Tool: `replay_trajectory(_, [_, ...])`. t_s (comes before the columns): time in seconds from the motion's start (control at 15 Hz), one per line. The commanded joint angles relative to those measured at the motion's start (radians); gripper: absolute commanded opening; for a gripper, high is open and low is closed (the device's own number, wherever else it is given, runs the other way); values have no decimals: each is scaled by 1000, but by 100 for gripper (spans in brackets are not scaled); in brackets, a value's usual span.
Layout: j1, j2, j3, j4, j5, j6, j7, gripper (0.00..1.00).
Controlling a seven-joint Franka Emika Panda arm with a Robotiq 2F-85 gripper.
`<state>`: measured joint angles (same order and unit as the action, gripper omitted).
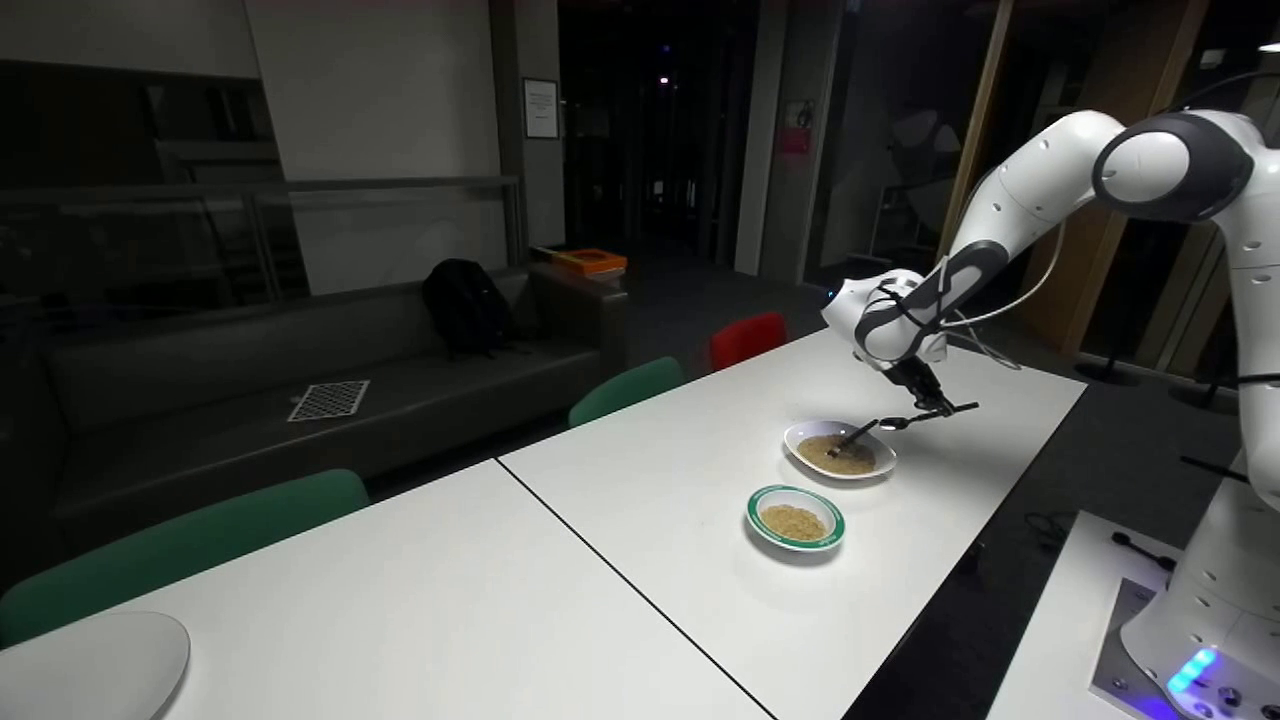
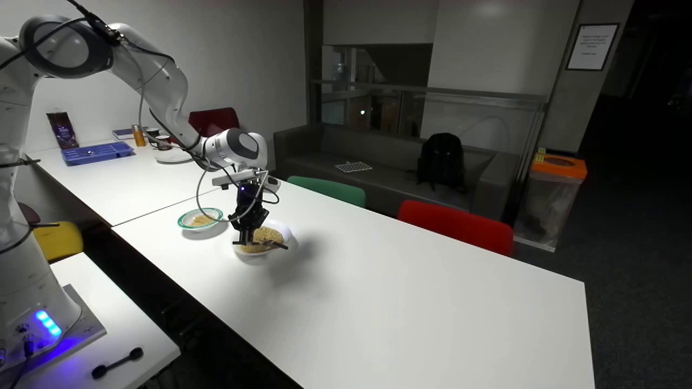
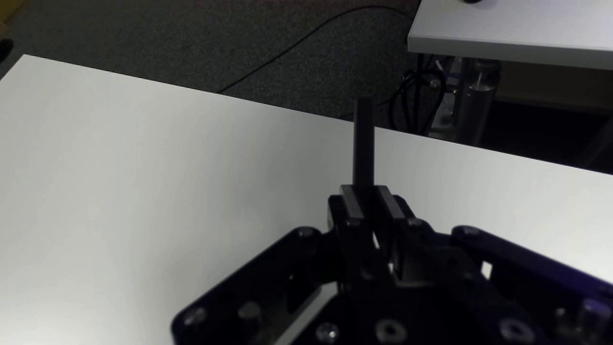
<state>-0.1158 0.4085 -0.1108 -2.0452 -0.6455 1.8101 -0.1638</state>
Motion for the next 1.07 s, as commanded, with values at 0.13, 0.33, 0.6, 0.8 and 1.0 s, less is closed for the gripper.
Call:
replay_trajectory(0.13, [-1, 2, 2, 3, 0, -2, 0, 12])
replay_trajectory(0.33, [-4, 2, 0, -1, -3, 4, -4, 3])
replay_trajectory(0.6, [-2, 5, 3, 3, -2, -4, -14, 3])
replay_trajectory(0.8, [10, 0, 11, 2, -1, -15, -8, 3])
replay_trajectory(1.0, [24, -7, 32, -4, 3, -17, -2, 3])
